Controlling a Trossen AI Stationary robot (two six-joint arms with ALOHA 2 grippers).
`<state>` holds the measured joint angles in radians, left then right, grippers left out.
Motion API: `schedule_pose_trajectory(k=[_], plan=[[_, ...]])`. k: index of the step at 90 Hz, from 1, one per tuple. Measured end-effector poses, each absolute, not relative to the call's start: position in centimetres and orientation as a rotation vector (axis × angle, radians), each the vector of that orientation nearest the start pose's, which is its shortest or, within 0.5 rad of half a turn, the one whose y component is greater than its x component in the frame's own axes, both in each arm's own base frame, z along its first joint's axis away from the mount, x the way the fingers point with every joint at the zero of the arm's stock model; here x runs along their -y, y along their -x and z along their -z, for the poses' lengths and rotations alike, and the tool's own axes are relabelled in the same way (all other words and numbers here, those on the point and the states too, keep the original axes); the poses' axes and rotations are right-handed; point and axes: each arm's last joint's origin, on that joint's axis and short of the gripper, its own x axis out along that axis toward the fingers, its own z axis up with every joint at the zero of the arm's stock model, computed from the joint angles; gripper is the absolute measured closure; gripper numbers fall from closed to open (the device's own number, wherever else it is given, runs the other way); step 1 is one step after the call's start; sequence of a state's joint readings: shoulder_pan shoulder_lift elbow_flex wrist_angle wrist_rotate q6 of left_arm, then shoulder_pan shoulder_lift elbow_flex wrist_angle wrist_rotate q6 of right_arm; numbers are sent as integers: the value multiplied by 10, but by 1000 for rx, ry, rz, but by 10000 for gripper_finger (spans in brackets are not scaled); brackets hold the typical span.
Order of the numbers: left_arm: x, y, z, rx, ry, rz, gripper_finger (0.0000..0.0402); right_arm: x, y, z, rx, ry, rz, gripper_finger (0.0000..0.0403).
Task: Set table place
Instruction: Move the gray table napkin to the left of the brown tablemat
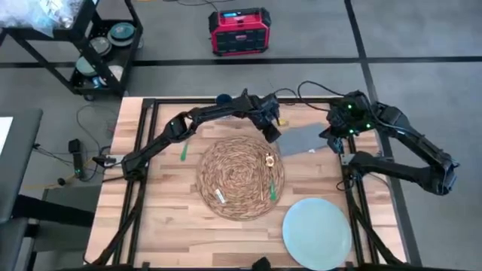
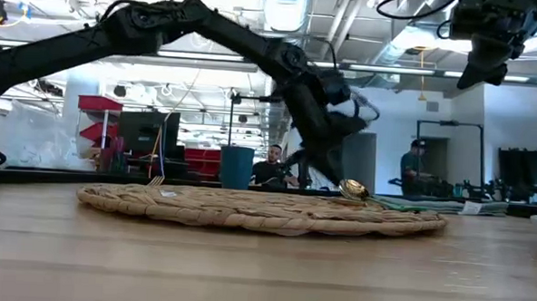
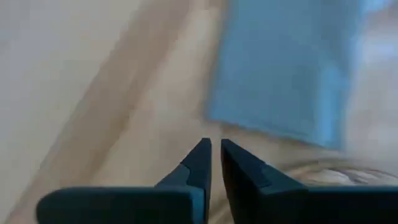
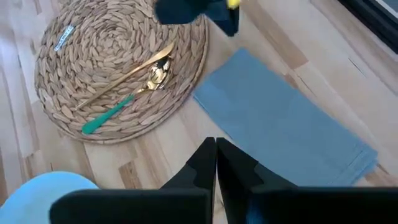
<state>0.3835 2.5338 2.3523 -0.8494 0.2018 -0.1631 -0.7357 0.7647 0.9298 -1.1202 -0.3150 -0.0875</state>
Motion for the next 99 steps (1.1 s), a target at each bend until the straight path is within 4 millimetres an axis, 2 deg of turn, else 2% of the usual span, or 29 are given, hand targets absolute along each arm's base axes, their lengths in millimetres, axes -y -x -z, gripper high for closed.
schedule_pose_trajectory(k=[11,24,48,64,70,79,90,99], plan=[[-197,-506,-193,-910,435,-248,331,71,-92,-308,-846,-410,351,375],[-194,-509,-192,-893,432,-251,303,71,-92,-307,-854,-416,350,326],[-181,-517,-192,-876,277,-170,294,71,-92,-307,-853,-418,351,246],[-181,-515,-170,-912,284,-181,294,71,-92,-307,-850,-441,361,209],[-182,-517,-164,-876,299,-193,294,70,-91,-307,-853,-442,361,201],[-182,-519,-161,-862,307,-198,294,70,-91,-307,-854,-443,361,196],[-183,-523,-135,-900,293,-178,294,70,-91,-306,-863,-449,361,195],[-182,-529,-136,-906,238,-194,294,69,-90,-306,-873,-454,359,195]])
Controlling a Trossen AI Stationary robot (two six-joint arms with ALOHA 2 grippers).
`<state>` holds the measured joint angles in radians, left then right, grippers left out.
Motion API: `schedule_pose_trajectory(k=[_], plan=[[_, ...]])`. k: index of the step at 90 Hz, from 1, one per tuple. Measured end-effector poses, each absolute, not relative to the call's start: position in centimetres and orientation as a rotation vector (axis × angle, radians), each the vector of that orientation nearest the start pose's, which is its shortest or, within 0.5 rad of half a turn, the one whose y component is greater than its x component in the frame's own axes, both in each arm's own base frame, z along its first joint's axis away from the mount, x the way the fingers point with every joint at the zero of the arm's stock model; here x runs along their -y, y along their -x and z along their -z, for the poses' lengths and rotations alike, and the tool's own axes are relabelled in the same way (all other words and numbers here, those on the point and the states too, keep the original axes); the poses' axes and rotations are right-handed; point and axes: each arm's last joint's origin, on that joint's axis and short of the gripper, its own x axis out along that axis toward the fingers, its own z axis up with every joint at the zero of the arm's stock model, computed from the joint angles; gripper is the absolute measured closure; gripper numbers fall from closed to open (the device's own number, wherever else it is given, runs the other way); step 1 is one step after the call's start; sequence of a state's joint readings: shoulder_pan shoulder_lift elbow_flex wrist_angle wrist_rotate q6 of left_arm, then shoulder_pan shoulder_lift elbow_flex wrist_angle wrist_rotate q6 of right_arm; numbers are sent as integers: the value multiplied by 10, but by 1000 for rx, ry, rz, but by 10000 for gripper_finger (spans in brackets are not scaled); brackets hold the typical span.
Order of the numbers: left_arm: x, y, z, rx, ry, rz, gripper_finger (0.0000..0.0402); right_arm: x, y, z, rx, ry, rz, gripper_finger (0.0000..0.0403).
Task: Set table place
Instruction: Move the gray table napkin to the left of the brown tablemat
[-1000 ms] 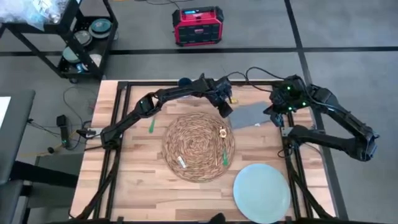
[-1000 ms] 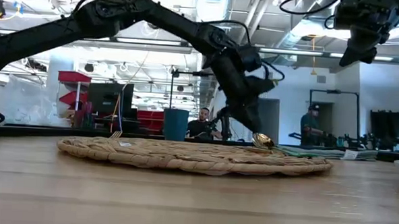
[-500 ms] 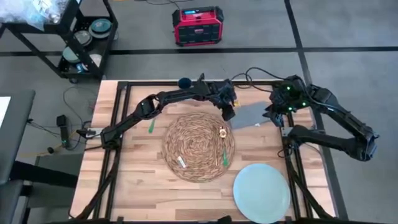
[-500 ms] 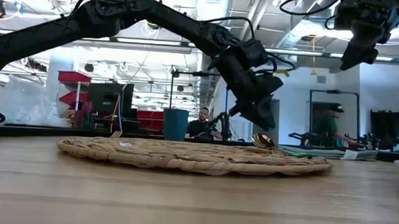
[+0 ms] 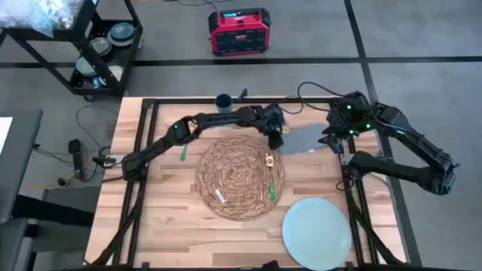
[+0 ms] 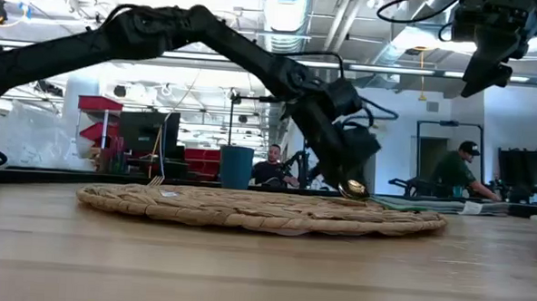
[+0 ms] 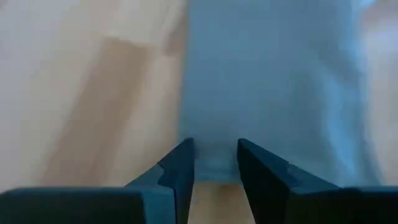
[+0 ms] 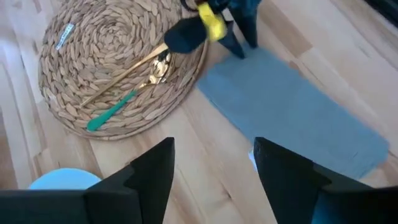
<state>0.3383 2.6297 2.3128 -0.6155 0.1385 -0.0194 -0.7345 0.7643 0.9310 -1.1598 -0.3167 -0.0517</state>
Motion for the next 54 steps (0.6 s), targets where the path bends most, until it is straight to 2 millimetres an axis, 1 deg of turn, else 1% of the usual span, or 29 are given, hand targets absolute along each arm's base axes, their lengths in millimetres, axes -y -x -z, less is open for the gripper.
schedule_pose_trajectory(k=[10,18,23,30,34,40,45,48,54], plan=[[-181,-531,-136,-920,309,-273,294,69,-90,-306,-879,-457,358,195],[-180,-526,-136,-979,283,-218,305,68,-89,-305,-885,-460,358,195],[-178,-523,-134,-1020,263,-205,324,68,-89,-305,-886,-458,358,195],[-174,-521,-132,-1059,256,-214,372,68,-89,-306,-887,-454,358,195],[-173,-522,-132,-1056,239,-216,389,69,-89,-306,-882,-451,360,195],[-171,-524,-133,-1043,235,-255,396,68,-89,-306,-883,-451,359,199],[-172,-524,-132,-1037,287,-331,399,68,-89,-306,-884,-452,359,205],[-175,-522,-135,-1030,322,-382,399,68,-89,-306,-885,-452,359,211],[-185,-518,-139,-1009,372,-412,400,68,-89,-306,-884,-455,361,228]])
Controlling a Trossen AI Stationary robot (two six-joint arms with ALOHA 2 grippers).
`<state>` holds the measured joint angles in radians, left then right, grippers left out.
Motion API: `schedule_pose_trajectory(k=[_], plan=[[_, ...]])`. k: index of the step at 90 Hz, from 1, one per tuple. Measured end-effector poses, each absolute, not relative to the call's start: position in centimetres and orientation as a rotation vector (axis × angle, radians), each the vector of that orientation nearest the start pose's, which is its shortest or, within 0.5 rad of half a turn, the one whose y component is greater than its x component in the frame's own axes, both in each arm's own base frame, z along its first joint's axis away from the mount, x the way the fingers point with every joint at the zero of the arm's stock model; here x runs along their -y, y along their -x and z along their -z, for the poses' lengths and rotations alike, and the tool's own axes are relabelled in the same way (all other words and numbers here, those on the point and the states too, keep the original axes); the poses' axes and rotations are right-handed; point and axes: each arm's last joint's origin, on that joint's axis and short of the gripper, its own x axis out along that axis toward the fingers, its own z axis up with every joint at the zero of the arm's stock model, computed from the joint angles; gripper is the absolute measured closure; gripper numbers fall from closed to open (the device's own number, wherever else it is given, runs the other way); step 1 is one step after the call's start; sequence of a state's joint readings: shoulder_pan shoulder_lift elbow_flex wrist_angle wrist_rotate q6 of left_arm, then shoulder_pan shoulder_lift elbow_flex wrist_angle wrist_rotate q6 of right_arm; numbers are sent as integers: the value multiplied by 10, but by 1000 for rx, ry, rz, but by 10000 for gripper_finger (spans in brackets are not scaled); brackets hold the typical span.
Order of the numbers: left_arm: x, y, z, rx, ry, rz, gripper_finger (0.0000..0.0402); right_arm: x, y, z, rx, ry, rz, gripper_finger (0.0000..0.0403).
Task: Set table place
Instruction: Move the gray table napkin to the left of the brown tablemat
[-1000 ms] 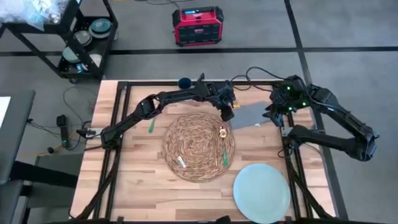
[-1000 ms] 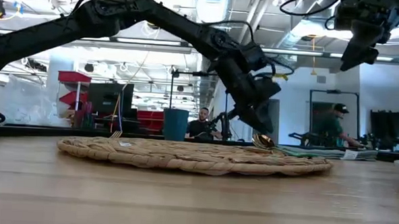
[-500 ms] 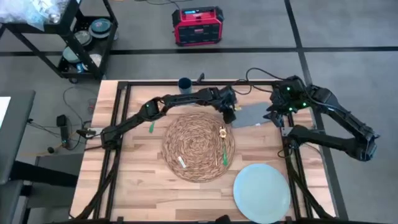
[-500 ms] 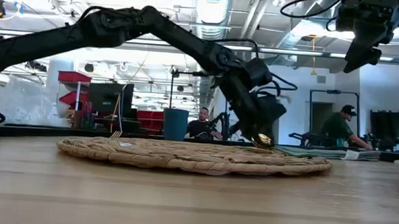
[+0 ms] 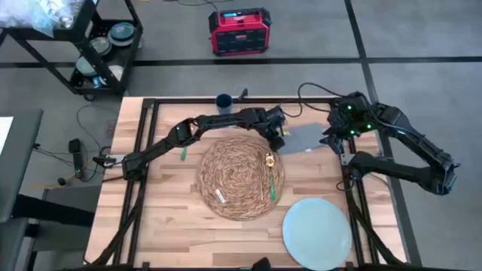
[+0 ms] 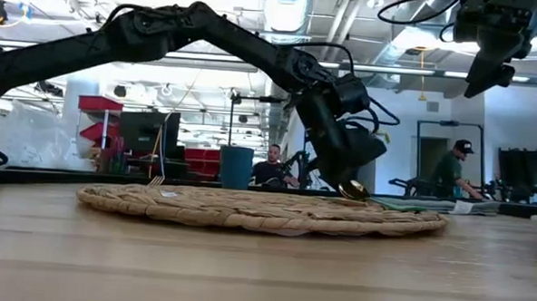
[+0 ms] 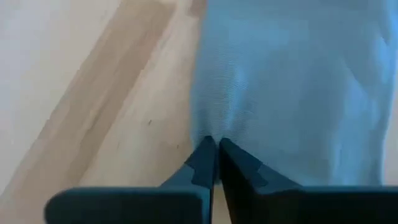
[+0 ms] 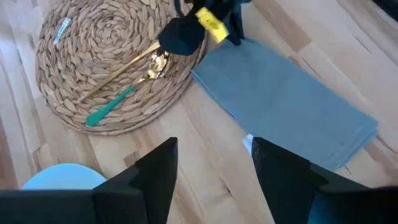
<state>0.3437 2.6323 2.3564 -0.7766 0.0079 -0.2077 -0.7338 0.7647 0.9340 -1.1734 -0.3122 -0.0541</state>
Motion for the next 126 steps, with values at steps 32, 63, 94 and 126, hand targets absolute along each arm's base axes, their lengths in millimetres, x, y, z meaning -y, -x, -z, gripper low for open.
schedule_pose_trajectory(k=[32,63,94,126], plan=[[-206,-495,-191,-972,402,-510,401,69,-90,-307,-879,-453,362,324],[-189,-472,-214,-1159,383,-523,401,69,-89,-307,-879,-454,361,336],[-169,-446,-224,-1431,367,-550,401,69,-90,-307,-878,-448,359,336],[-139,-411,-274,-1494,427,-593,402,67,-88,-308,-870,-441,359,336]])
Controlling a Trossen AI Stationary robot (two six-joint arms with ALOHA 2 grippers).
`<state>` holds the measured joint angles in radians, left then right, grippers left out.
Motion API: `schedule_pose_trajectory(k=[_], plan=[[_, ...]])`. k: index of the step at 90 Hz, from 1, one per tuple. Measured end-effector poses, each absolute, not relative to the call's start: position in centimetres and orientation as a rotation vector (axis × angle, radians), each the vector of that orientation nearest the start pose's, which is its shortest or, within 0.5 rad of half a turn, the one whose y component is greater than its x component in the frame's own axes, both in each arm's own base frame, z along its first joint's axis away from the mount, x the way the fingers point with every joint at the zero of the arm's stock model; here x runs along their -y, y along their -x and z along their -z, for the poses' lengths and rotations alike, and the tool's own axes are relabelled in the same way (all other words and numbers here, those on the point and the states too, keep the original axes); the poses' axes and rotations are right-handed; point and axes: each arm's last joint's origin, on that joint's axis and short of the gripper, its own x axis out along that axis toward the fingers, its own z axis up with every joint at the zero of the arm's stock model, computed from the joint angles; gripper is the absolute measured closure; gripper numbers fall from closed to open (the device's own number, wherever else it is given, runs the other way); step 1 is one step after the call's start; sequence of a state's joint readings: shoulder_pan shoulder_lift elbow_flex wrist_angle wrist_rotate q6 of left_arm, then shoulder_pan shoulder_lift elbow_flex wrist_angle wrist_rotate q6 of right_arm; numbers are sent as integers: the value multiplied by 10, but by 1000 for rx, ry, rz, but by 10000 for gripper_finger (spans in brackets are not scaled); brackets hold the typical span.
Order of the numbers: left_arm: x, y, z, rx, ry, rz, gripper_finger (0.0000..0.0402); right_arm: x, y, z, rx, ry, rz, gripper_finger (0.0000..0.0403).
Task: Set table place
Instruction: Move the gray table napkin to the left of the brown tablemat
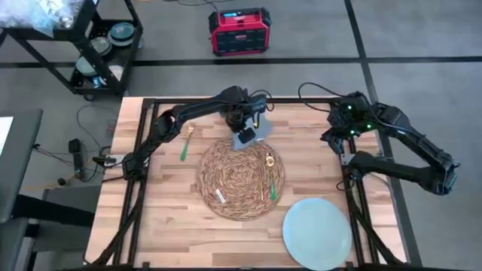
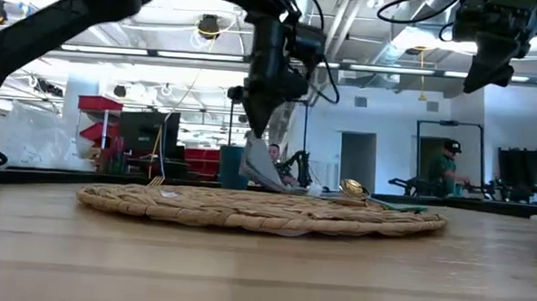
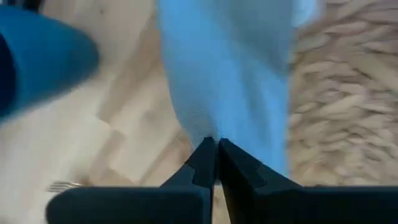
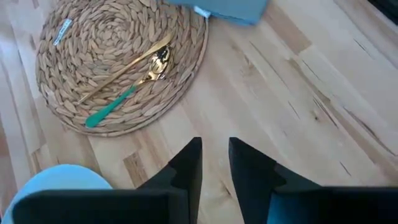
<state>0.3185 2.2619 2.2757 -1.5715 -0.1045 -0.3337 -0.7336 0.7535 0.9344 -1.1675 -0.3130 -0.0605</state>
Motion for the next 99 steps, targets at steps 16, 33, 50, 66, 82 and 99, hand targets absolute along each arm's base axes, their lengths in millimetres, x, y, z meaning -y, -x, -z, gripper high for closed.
schedule_pose_trajectory(k=[16,33,50,66,82,99], plan=[[-106,-390,-262,-1577,479,-659,402,65,-86,-309,-861,-435,360,336],[-62,-353,-255,-1520,612,-746,402,64,-84,-310,-852,-429,361,336],[-21,-305,-245,-1373,797,-877,401,63,-83,-310,-846,-425,361,336],[12,-254,-230,-1336,910,-1018,401,63,-83,-310,-844,-421,359,336],[37,-218,-213,-1261,1028,-1132,401,63,-84,-310,-845,-409,353,336],[62,-193,-189,-1188,1131,-1242,401,63,-84,-310,-846,-409,353,336]])
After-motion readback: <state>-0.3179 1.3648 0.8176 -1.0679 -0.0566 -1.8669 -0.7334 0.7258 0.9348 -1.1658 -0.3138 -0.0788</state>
